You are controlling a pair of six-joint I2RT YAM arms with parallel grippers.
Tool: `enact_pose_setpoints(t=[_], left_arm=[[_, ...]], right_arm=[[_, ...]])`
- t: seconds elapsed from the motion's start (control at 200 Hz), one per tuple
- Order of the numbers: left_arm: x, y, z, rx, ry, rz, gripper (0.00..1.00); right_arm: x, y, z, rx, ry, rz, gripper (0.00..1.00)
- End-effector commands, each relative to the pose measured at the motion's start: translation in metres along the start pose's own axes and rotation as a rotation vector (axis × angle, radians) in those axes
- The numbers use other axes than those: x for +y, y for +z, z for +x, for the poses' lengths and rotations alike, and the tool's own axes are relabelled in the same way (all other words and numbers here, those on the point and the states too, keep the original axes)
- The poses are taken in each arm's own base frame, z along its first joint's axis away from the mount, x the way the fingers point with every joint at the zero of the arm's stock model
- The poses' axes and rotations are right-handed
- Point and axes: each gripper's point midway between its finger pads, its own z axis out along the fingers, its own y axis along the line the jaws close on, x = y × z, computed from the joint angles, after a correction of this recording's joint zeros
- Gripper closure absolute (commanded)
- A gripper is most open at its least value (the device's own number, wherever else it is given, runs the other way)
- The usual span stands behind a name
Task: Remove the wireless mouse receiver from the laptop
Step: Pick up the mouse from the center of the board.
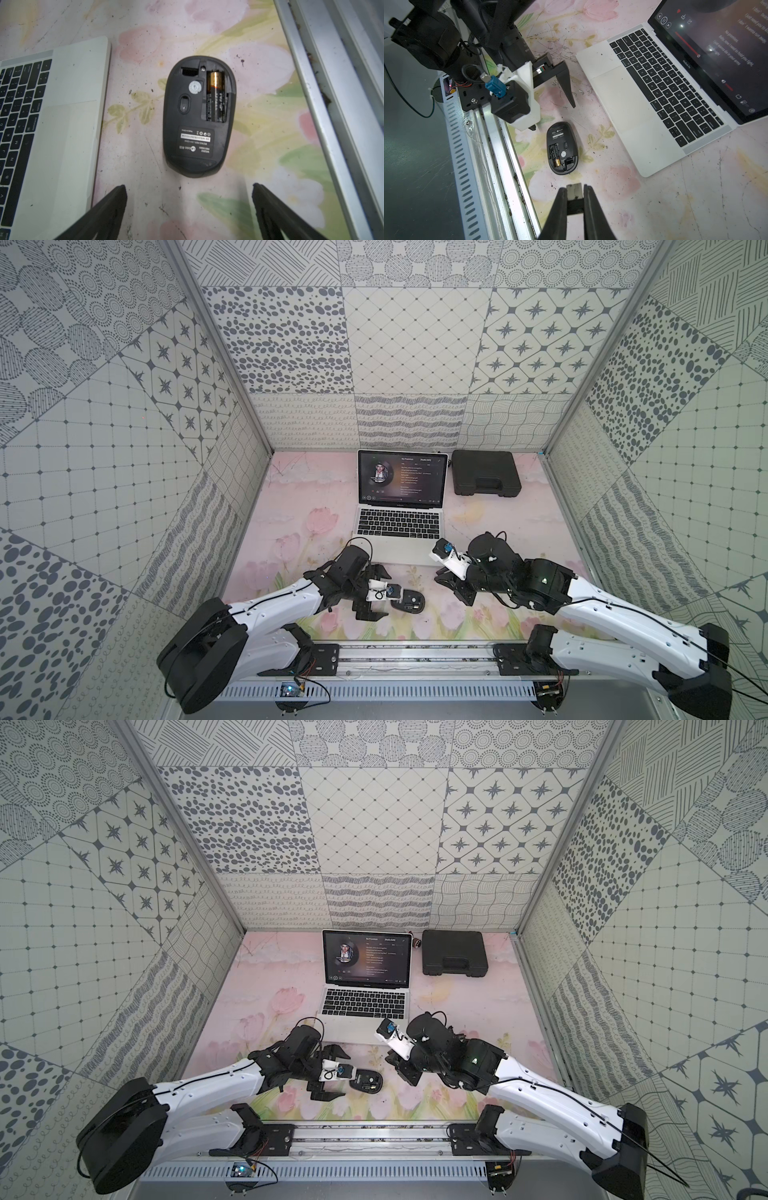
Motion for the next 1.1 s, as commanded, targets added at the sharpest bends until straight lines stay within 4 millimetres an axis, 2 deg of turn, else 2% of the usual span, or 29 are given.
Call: enact_pose_setpoints(t=[0.0,0.2,0.51,0.655,0.83,0.97,1.09], left_arm=[[0.012,0.003,-0.027,-0.131,0.111,-0.015,0.01],[0.005,0.009,-0.029,-0.132,0.138,0.024,0.07],[-0.01,0.017,-0.029,-0.102,0.197,0.11,0.08],[-0.009,0.019,-0.03,-0.09,0.185,0.131,0.15],[-0.015,0.021,-0.029,-0.061,0.195,0.198,0.16],[-0.023,0.023,-0.025,-0.037,0.22,0.238,0.11],[-0.027,0.024,-0.023,-0.019,0.23,0.268,0.11]], right_arm=[[0.002,0.002,-0.007,-0.034,0.0,-0.011,0.95],[0.001,0.001,-0.009,-0.036,-0.001,-0.003,0.95],[0.001,-0.001,-0.014,-0.047,0.003,0.0,0.95],[0.001,-0.003,-0.017,-0.057,0.009,-0.001,0.95],[0.001,-0.006,-0.02,-0.07,0.01,0.001,0.95],[0.0,-0.008,-0.021,-0.076,0.01,0.006,0.95],[0.0,-0.009,-0.022,-0.08,0.008,0.007,0.95]])
